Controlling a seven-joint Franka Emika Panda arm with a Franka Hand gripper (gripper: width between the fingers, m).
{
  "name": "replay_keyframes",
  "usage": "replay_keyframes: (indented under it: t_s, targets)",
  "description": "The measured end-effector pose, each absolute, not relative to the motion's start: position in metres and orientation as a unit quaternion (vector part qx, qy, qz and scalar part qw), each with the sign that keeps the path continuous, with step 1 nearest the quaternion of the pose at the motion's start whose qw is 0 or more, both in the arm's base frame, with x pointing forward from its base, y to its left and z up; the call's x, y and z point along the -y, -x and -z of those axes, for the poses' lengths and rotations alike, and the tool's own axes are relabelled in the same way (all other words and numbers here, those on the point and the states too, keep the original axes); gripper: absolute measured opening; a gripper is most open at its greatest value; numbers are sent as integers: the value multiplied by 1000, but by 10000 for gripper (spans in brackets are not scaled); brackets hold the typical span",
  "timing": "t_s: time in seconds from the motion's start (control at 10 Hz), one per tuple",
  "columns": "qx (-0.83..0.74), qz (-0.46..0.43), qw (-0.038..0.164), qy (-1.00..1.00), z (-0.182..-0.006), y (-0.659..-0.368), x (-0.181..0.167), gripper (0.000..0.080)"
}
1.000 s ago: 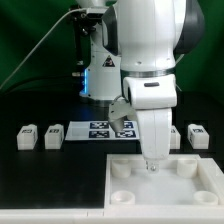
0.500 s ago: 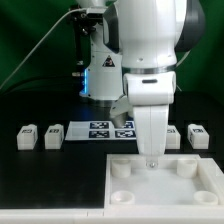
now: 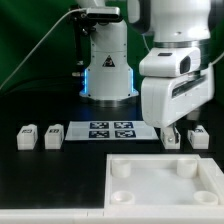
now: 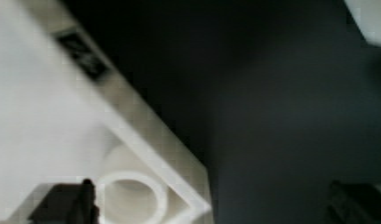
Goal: Assemble one leg
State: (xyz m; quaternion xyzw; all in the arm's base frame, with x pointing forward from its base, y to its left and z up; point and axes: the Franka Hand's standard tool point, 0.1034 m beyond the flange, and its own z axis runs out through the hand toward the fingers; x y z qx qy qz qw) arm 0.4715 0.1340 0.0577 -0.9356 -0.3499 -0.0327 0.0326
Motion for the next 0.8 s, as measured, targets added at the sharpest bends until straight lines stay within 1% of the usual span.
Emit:
replay_keyframes:
  t_s: [0.1, 0.2, 0.3, 0.5, 0.7, 0.8]
  targets:
    - [296, 32, 38, 954, -58, -470, -142, 649]
    - [278, 40, 39, 959, -58, -473, -138, 649]
    - [208, 37, 46, 976, -58, -472, -139, 649]
    - [143, 32, 51, 988, -57, -470, -143, 649]
    - [8, 17, 62, 998, -49, -451, -158, 649]
    - [17, 10, 60, 998, -48, -444, -164, 649]
